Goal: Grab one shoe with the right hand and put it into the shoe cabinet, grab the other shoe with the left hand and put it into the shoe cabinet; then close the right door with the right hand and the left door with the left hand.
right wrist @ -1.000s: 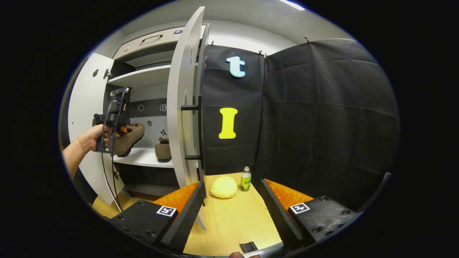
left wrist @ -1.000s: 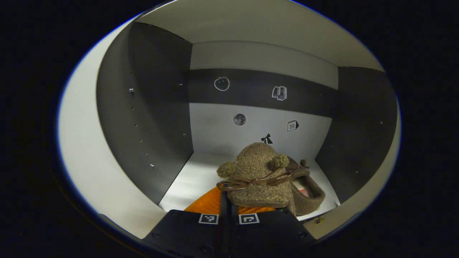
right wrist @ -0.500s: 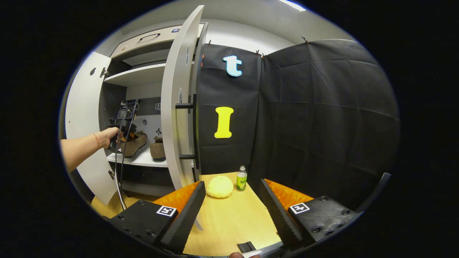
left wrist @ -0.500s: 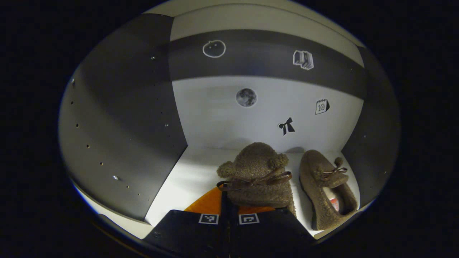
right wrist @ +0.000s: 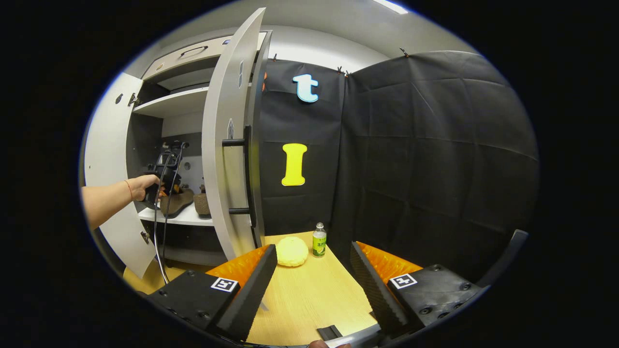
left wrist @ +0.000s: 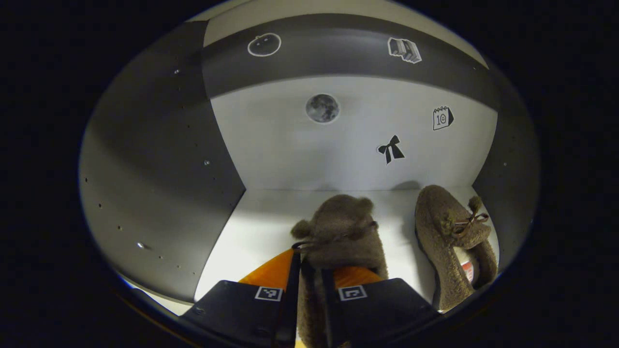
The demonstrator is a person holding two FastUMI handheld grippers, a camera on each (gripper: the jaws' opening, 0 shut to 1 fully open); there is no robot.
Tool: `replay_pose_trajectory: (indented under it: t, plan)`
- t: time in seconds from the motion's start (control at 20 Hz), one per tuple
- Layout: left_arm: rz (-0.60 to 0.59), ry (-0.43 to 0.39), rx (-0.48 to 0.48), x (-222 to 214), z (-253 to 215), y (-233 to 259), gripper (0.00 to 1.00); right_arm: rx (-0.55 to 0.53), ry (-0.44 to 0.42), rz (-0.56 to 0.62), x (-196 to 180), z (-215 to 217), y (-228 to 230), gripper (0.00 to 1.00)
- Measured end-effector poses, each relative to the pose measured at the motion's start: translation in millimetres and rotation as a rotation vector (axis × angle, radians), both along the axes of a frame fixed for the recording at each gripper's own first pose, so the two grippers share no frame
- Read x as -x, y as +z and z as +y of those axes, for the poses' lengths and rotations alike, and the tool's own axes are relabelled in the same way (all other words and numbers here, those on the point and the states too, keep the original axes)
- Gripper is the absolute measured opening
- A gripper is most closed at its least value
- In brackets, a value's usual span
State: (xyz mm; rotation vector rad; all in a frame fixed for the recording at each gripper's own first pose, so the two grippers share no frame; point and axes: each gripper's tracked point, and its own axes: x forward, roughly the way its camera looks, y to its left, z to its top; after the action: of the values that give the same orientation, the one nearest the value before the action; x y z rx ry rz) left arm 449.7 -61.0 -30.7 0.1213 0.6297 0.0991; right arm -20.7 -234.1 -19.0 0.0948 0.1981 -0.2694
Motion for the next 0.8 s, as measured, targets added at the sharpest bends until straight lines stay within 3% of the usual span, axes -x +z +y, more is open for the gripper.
replay_pose_trajectory:
  t: [0.2,0.25,0.4,0.45,0.5,0.65,0.75,0.8]
  plan:
    - [-0.017,-0.06,-0.027,18.0,-9.4,14.1,0.35,-0.007,0.011,-0.011,-3.1,1.7,3.9,0.98]
    - [-0.039,-0.087,-0.043,22.4,-11.6,18.2,0.55,-0.01,0.016,-0.015,-4.7,2.4,5.6,0.98]
    - [-0.136,-0.131,-0.059,42.8,-18.3,41.8,0.65,-0.024,0.027,-0.02,-8.4,3.4,9.3,0.98]
    - [-0.187,-0.129,-0.058,50.2,-19.1,54.7,0.8,-0.028,0.028,-0.024,-9.9,2.8,10.9,0.98]
    - [-0.238,-0.129,-0.061,58.6,-18.9,68.2,0.86,-0.032,0.029,-0.031,-12.3,1.7,13.8,0.98]
    - [-0.397,-0.126,-0.083,90.4,-18.7,114.1,0.92,-0.053,0.047,-0.055,-23.6,-0.8,24.8,0.98]
    - [-0.49,-0.148,-0.044,115.0,-28.2,137.1,0.99,-0.076,0.056,-0.079,-32.9,-4.4,34.6,0.98]
    - [-0.513,-0.17,-0.013,128.1,-35.0,142.3,0.98,-0.087,0.062,-0.088,-37.2,-5.2,36.1,0.98]
